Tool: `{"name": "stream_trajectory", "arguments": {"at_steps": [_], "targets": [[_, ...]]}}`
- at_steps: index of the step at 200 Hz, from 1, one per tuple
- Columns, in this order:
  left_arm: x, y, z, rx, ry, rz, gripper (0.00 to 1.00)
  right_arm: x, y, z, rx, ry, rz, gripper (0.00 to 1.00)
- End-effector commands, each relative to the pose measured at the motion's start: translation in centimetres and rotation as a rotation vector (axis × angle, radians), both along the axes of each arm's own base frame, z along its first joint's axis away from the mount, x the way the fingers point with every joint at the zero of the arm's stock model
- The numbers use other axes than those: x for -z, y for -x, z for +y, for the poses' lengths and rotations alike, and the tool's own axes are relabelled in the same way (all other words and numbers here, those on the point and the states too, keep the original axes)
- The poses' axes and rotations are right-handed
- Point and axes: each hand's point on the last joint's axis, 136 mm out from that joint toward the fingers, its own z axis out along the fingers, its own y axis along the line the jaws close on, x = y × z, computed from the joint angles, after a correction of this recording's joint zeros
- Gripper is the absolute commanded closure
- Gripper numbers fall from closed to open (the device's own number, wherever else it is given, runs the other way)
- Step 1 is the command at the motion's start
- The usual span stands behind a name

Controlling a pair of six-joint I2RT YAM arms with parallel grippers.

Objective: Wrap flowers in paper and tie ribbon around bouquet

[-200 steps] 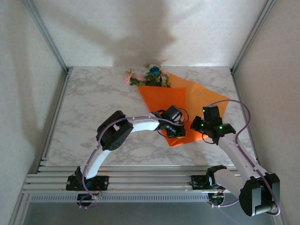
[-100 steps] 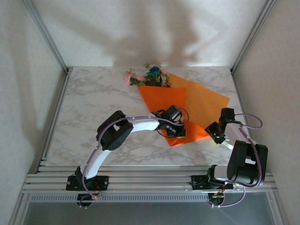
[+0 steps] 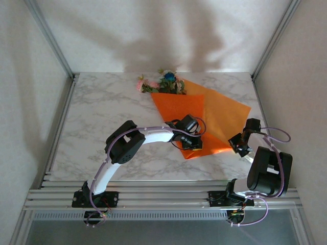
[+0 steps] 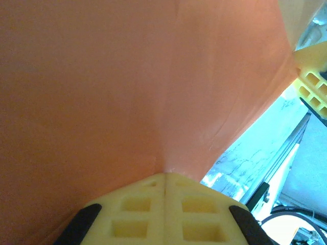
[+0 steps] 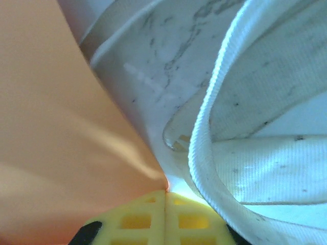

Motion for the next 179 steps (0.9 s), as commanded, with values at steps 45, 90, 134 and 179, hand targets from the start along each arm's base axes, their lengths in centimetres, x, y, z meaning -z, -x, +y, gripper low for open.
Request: {"name": "stream_trajectory", "arguments": {"at_steps": [45,90,134,179], "targets": [[5.8,0.2,3.5,-0.031,-0.176,0.05,0.99,-9.5,-4.5,4.2,-0.26,0.152,-0.333,1.0],[6.3,0.0,3.8,-0.037,-0.182,0.046,1.0,-14.4,-3.1,11.0,-0.46,0.121,-0.511,1.0],[6.5,-0.1,4.0,-0.042,-0.181,0.032,1.0,-15.3,-0.9,15.8,-0.621,0.046,-0.563,1.0],[4.6,-1.4,3.6,-0.066,-0.124,-0.027,0.99,-13.7,0.9,16.3,-0.681,0.018,-0.551,1.0]]}}
